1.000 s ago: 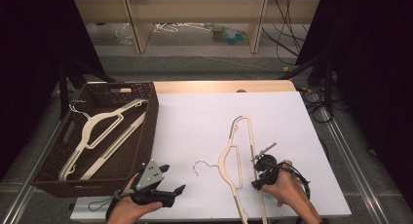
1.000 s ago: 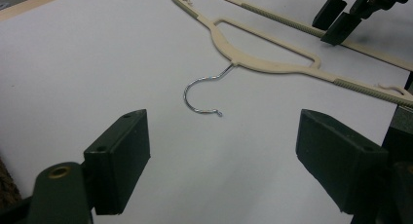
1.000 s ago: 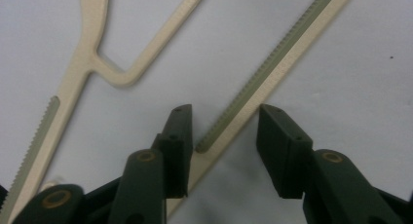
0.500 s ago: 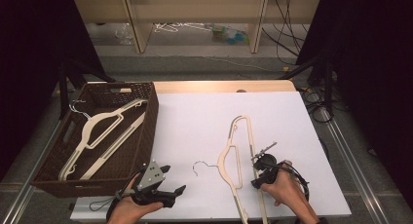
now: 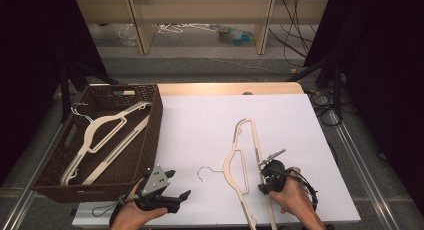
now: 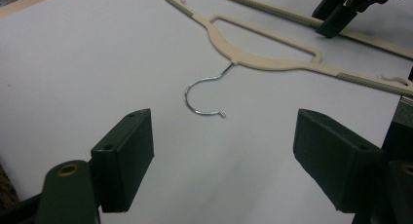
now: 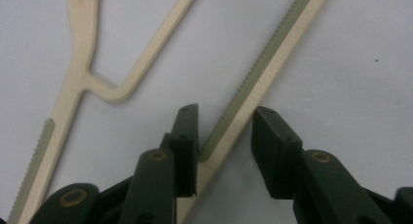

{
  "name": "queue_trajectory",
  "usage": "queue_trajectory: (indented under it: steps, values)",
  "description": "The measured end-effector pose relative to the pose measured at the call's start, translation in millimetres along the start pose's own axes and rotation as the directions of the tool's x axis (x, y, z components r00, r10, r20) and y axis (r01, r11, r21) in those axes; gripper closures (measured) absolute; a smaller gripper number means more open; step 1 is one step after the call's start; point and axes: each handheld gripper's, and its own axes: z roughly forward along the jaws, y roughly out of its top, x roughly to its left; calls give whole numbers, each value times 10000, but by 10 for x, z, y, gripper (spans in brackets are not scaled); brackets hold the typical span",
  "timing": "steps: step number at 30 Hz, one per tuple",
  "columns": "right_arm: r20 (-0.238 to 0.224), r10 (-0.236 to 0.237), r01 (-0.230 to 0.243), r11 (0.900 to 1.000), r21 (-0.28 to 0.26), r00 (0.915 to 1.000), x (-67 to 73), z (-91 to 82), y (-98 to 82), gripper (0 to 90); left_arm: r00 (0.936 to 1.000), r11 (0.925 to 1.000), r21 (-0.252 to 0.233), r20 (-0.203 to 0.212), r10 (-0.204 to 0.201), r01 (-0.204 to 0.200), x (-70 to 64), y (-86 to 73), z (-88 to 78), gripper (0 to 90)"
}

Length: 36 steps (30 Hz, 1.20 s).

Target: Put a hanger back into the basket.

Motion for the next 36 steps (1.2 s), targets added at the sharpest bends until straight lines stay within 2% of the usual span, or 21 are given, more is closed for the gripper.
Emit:
queue_trajectory:
  steps: [1,3,5,8,9,11,12,13,14,15,16,21,24,27,28,30,31,33,34,35,36]
  values:
    - [-91,-65,64,10000,-70,9999,-9,-3,-5,660,9999,9998,-130,51,-154,154,-4,0,9,227]
    - [-170,38,-40,9999,-138,9998,-21,-9,-16,690,10000,10000,6,-17,15,-15,1,-4,0,228]
    - [-215,-22,15,9995,-314,9998,-57,-9,-17,730,9998,9997,-110,-40,-206,206,-9,-5,8,229]
    - [-341,-133,118,9990,-438,9993,-89,-10,-13,780,9998,9998,-117,-37,-172,171,-2,-8,9,230]
    - [-376,-285,265,9983,-515,9989,-96,-5,-2,791,10000,10000,50,3,81,-81,17,-7,0,231]
    - [-453,-679,654,9964,-532,9967,-95,-3,26,794,10000,10000,17,-13,39,-39,22,-7,16,232]
    - [-510,-792,763,9955,-561,9956,-96,5,34,794,9997,9995,215,-111,229,-226,27,-7,20,233]
    - [-541,-948,919,9943,-534,9940,-103,9,53,793,9999,9999,-64,-63,-78,77,-2,-15,50,234]
    - [-549,-1011,981,9937,-536,9934,-106,6,61,794,9999,9998,133,-33,163,-163,7,-14,58,236]
    - [-586,-1042,1009,9933,-561,9928,-113,2,70,793,10000,10000,32,-49,47,-47,-13,-16,85,237]
    - [-609,-1223,1185,9910,-629,9906,-128,-1,82,794,9996,9994,214,-109,271,-269,-10,-10,94,239]
    - [-477,-1502,1456,9854,-883,9875,-114,-81,116,793,9956,9949,388,-85,936,-932,-44,9,220,251]
    - [-483,-1640,1590,9828,-943,9853,-121,-117,126,792,9854,9843,608,-300,1676,-1656,-56,40,299,257]
    - [-463,-1778,1724,9797,-1021,9830,-125,-169,140,793,9771,9747,746,-145,2122,-2106,-115,58,410,273]
    - [-471,-1883,1824,9773,-1081,9810,-131,-178,141,792,9701,9672,832,-165,2420,-2399,-134,70,461,275]
    - [-446,-1981,1926,9757,-1047,9792,-131,-205,144,792,9604,9563,970,-130,2783,-2758,-164,87,537,280]
    - [-436,-1867,1811,9775,-1078,9815,-124,-212,145,792,9509,9458,1087,-136,3092,-3060,-186,97,575,279]
    - [-509,-1966,1899,9753,-1132,9792,-133,-226,144,792,9370,9313,1129,-59,3492,-3463,-243,108,668,279]
    - [-512,-1984,1918,9750,-1118,9788,-140,-235,144,792,9345,9287,1142,-72,3559,-3529,-258,108,693,276]
    - [-511,-2001,1934,9747,-1125,9784,-143,-239,145,792,9254,9184,1260,-73,3790,-3751,-269,116,715,276]
    - [-495,-2023,1957,9740,-1144,9781,-144,-246,146,792,9215,9145,1255,-51,3883,-3846,-292,113,739,276]
